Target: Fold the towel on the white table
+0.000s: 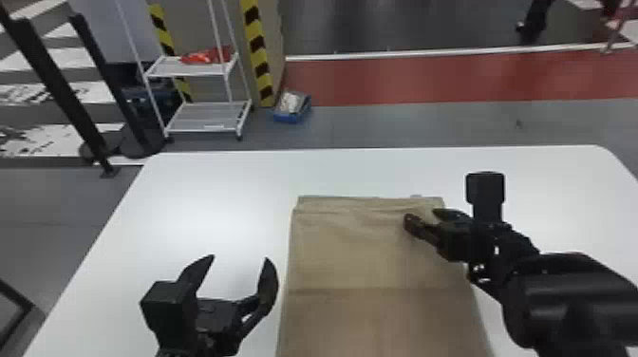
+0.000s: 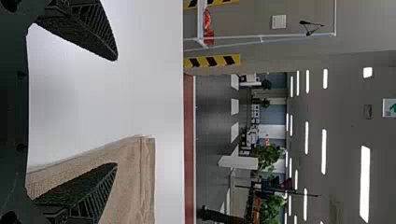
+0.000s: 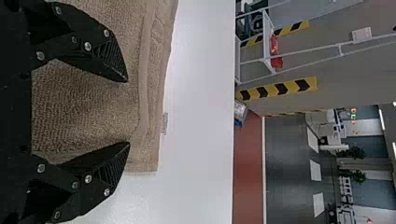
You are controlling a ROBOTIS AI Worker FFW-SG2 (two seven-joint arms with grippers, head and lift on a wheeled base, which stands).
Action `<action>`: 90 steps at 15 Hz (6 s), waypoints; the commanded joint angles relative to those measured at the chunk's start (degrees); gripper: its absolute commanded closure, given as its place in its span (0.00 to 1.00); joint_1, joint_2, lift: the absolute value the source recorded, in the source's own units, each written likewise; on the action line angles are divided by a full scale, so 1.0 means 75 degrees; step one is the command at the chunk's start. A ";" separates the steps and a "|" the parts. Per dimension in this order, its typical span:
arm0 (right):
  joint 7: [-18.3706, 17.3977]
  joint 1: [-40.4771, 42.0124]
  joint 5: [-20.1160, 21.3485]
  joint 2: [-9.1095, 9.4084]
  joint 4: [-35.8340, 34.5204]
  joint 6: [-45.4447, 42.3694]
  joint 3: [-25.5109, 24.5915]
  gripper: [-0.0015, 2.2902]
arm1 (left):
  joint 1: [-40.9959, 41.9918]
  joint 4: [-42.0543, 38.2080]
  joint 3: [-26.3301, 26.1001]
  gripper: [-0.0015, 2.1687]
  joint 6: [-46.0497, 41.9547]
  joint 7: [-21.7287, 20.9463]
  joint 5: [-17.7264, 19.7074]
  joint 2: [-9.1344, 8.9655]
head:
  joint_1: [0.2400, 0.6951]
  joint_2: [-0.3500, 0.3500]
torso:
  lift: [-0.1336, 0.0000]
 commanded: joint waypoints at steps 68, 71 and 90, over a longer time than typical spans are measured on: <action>0.0949 0.5332 -0.3919 -0.1371 -0.4877 -0.0609 -0.6832 0.03 | -0.0103 -0.2161 -0.1582 0.10 0.4945 -0.6692 -0.4862 -0.0020 | 1.00 0.00 | 0.06; 0.1066 0.5250 -0.3989 -0.1301 -0.4806 -0.0539 -0.6843 0.03 | -0.0232 -0.1997 -0.1969 0.10 0.4922 -0.6750 -0.5390 -0.0020 | 1.00 0.00 | 0.06; 0.1359 0.4933 -0.4142 -0.1090 -0.4584 -0.0211 -0.7113 0.03 | -0.0443 -0.1458 -0.2379 0.25 0.4945 -0.6328 -0.5859 0.0035 | 1.00 0.00 | 0.06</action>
